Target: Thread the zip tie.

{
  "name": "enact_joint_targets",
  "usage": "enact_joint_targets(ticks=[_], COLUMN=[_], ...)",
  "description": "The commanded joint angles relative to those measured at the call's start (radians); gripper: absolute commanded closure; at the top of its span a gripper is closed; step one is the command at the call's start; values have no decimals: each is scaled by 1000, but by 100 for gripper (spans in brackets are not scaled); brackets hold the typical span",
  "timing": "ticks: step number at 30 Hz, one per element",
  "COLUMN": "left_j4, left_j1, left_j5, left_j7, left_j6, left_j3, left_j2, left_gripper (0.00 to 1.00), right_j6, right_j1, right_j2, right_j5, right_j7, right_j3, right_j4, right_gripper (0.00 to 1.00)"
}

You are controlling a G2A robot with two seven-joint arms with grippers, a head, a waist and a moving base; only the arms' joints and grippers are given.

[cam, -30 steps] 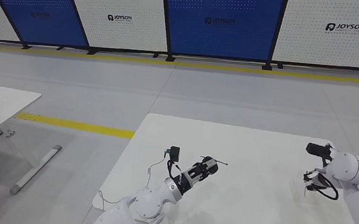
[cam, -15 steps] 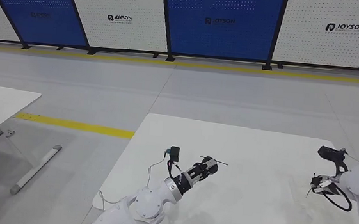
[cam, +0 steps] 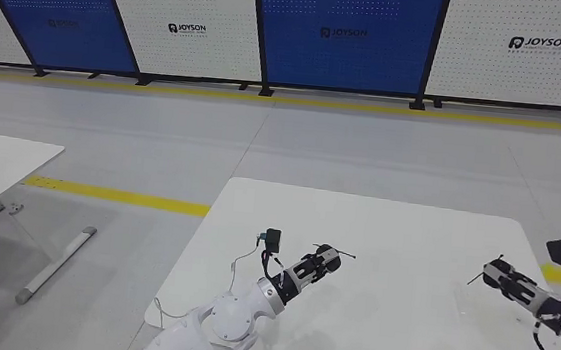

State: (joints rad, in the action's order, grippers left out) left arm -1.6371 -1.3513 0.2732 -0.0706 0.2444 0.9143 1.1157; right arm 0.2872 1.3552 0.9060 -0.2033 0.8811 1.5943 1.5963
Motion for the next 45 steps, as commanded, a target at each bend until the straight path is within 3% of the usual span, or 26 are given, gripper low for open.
enact_joint_targets(ticks=[1,6,8,11,15,18,39,43,45], left_j4=[0,0,0,0,0,0,0,0,0], left_j1=[0,0,0,0,0,0,0,0,0], left_j5=[0,0,0,0,0,0,0,0,0], left_j7=[0,0,0,0,0,0,0,0,0], left_j6=[0,0,0,0,0,0,0,0,0], left_j3=[0,0,0,0,0,0,0,0,0], left_j2=[0,0,0,0,0,0,0,0,0], left_gripper=[100,100,100,100,100,100,100,100,100], right_j6=[-43,-43,-22,53,53,53,53,-52,-157], right_j1=[-5,-5,13,60,111,134,134,127,108], right_j2=[0,0,4,10,14,13,13,9,2], right_j5=[-22,-22,-32,56,105,99,97,54,32], right_j7=[1,1,-78,-194,-265,-257,-253,-246,-163], right_j3=[-2,-2,-2,25,41,36,35,64,91], right_j4=[-2,-2,21,40,108,123,122,122,131], right_gripper=[100,100,100,100,100,100,100,100,100])
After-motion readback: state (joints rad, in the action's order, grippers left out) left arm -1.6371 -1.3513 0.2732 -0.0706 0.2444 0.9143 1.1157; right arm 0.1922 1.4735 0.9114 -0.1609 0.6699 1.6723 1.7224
